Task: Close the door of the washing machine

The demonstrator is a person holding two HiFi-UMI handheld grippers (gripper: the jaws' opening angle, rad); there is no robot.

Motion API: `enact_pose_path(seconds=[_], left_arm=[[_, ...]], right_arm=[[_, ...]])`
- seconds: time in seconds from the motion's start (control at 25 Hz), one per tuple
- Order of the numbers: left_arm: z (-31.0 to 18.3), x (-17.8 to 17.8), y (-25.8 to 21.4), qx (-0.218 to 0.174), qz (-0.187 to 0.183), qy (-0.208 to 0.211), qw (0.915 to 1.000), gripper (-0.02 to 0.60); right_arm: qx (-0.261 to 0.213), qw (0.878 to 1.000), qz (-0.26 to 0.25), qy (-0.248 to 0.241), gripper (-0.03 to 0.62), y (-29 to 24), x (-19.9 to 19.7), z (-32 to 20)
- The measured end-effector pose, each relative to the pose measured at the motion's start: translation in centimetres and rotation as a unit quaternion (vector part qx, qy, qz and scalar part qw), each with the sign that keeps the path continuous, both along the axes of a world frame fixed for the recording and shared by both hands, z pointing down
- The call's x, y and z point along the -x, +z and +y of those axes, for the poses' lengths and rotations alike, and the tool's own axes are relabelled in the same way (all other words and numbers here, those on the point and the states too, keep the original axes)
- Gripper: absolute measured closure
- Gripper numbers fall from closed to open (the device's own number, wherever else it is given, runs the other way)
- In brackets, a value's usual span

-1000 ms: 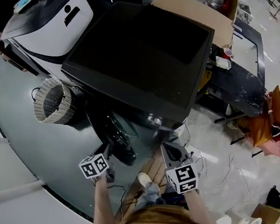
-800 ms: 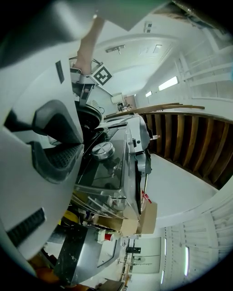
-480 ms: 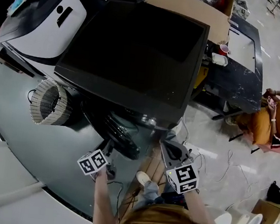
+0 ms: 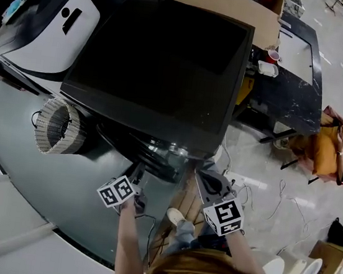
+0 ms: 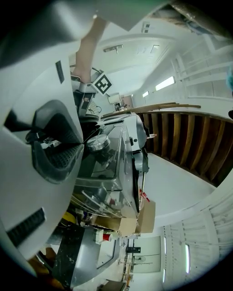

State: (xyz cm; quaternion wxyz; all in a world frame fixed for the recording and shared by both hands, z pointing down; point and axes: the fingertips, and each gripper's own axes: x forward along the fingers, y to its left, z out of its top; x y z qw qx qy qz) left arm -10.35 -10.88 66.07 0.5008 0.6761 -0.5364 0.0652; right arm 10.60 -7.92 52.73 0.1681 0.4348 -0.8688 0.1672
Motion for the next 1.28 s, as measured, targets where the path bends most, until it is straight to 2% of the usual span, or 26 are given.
enact_pose_path(seconds=[0.36,0.96,1.28], left_arm=[[-1.8,-1.5,-0.2,-0.002,0.002,0.002,1.0,0.399],[-4.5,-3.0,-0.2,-0.002,0.013,-0.013,0.9998,0.393],[-5.1,-3.2,-0.1,0.009,0.037,-0.032,0.9987,0.39]], right_arm=[[0.001,1.0,-0.003,0.018,0.582,-0.3,-1.3,-0.4],[-0.001,1.0,-0.018,0.018,0.582,-0.3,-1.3,-2.1],[-0.007,1.0,-0.023,0.005,0.582,-0.9,-1.2,-2.6]])
